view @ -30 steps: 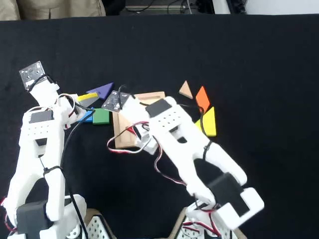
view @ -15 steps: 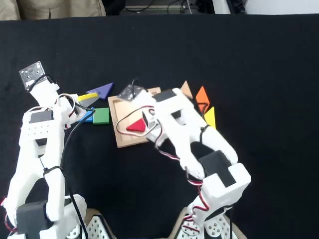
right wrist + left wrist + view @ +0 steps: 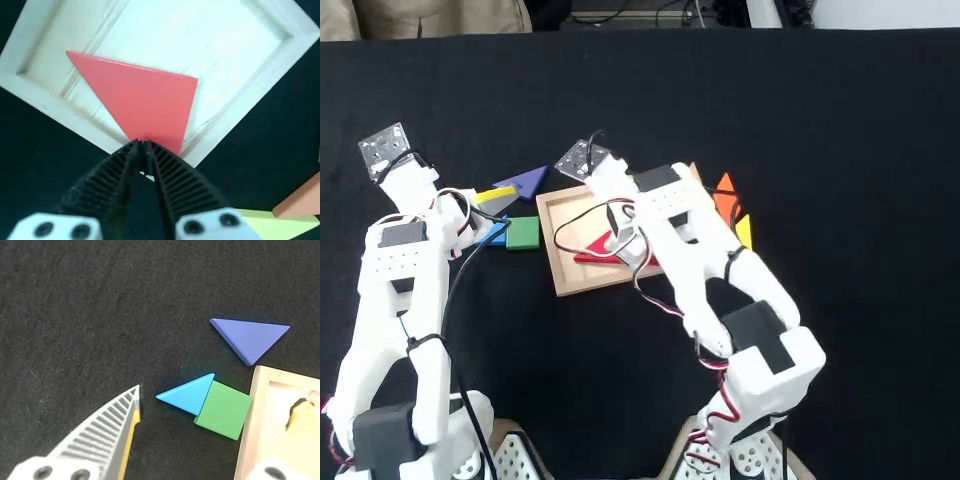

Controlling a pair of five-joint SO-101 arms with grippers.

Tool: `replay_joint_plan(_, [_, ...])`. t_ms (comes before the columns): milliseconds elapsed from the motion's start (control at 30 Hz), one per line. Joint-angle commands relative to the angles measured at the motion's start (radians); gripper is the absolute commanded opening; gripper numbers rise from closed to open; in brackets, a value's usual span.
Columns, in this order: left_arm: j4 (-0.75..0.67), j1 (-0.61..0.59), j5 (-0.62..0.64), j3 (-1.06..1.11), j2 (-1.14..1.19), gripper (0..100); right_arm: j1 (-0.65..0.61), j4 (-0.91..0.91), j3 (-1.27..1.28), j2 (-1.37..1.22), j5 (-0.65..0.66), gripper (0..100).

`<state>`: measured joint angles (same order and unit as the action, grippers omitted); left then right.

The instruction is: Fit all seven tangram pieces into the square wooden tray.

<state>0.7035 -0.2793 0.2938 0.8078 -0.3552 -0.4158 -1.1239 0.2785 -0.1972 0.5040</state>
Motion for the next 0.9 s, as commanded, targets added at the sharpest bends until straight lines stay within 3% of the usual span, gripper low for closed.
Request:
replay_joint_plan(0, [-0.012,0.013,0.005,-0.038,-0.006,44,0.025,-0.023,-0.047,-0.008,-0.002,1.1])
replay_joint_plan(400, [-0.012,0.013,0.005,-0.038,-0.006,44,0.054,-0.011,-0.09,-0.054,-0.002,1.1])
replay_joint_plan(533, [-0.012,0.013,0.005,-0.036,-0.006,44,0.048,-0.008,-0.139,-0.042,-0.063,1.1])
replay_joint_plan(867, [-0.012,0.013,0.005,-0.036,-0.006,44,0.052,0.187,-0.236,-0.203,-0.14,1.1])
